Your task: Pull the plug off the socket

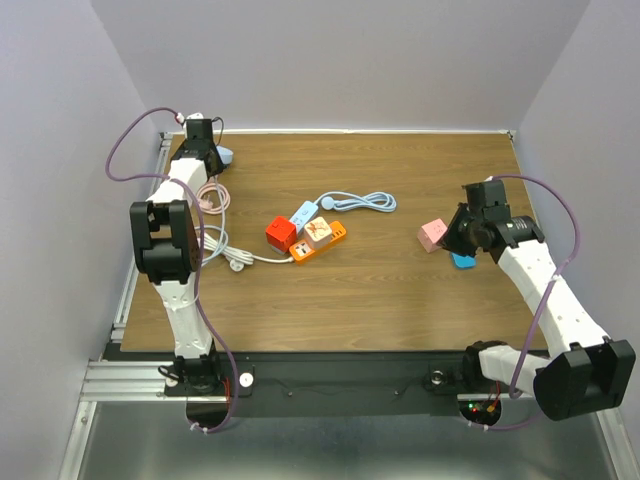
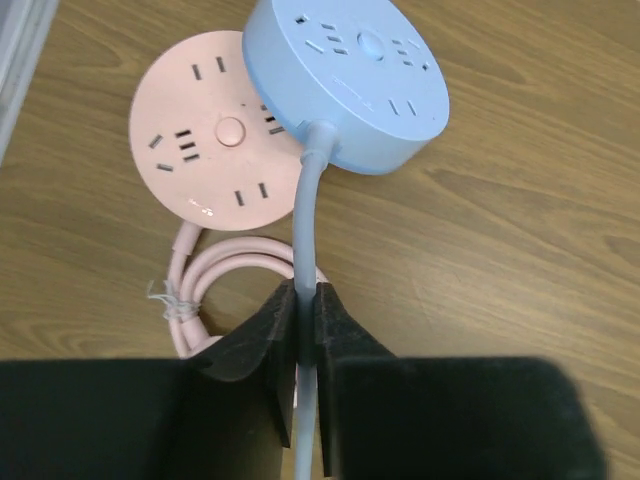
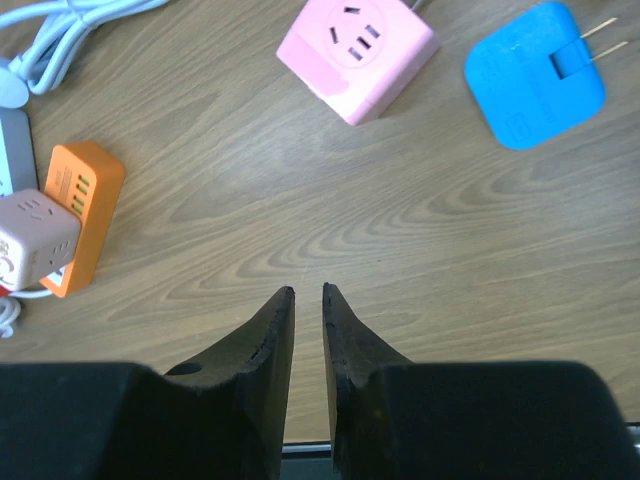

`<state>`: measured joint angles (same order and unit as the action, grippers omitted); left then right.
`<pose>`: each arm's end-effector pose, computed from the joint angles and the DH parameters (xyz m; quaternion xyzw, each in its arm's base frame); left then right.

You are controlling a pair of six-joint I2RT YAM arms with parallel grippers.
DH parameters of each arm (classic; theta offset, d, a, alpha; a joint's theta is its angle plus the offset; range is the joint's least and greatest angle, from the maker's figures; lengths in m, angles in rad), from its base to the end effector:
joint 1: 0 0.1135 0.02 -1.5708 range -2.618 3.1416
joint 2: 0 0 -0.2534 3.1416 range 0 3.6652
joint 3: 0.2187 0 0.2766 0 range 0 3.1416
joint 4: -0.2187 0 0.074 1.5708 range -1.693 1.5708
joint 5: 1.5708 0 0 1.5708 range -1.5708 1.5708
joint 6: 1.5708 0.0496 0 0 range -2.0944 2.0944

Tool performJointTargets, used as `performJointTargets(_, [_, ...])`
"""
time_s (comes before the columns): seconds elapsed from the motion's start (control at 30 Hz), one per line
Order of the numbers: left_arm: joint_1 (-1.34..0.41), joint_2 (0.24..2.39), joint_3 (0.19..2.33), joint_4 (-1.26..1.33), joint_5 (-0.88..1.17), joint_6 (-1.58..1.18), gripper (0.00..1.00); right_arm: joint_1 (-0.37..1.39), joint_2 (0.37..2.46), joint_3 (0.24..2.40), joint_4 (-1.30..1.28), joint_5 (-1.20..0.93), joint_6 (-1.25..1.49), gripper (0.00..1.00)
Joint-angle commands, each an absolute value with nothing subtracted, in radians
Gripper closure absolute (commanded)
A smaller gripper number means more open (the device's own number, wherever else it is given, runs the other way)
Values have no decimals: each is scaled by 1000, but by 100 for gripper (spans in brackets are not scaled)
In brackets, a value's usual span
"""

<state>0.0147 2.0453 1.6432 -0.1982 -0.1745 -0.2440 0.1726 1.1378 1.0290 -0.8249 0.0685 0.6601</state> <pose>0.5089 0.0161 0.2191 -0.1540 0.8686 0.0234 0.4704 0.2588 0.0417 0.2746 0.2395 0.9185 0.0968 0.2994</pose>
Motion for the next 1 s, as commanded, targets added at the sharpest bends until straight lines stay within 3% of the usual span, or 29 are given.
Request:
performJointTargets(0.0, [14,1944,1657,-179,-107,-270,74,178,1147,1048,-772,5,617,77])
performJointTargets(0.17, [5,1853,1628,-210,-61,-276,51,179,1173,1042,-749,-46,598,76])
performJointTargets(0.2, [3,1820,1634,-241,-67,-273,41,178,1184,1042,-743,-54,594,76])
performJointTargets(0.23, [2,1819,1637,-241,-67,-273,41,179,1184,1042,-742,-57,592,76])
performJointTargets(0.27, [3,1809,1640,-255,-90,-276,29,176,1193,1046,-738,-61,591,76])
performJointTargets(0.3, [3,1787,1644,-293,-98,-281,27,176,1200,1048,-735,-66,588,76])
performJointTargets(0.53, [-83,1591,1609,-350,-34,-316,25,178,1261,1074,-710,-169,548,75])
performJointTargets(0.63, [-227,1540,1583,-359,-6,-310,25,179,1302,1081,-689,-244,532,71])
performJointTargets(0.73, [-339,1545,1554,-376,-5,-340,25,196,1351,1118,-669,-319,503,62])
performJointTargets(0.97, [-400,1502,1412,-331,-5,-460,32,366,1500,1282,-675,-315,420,29])
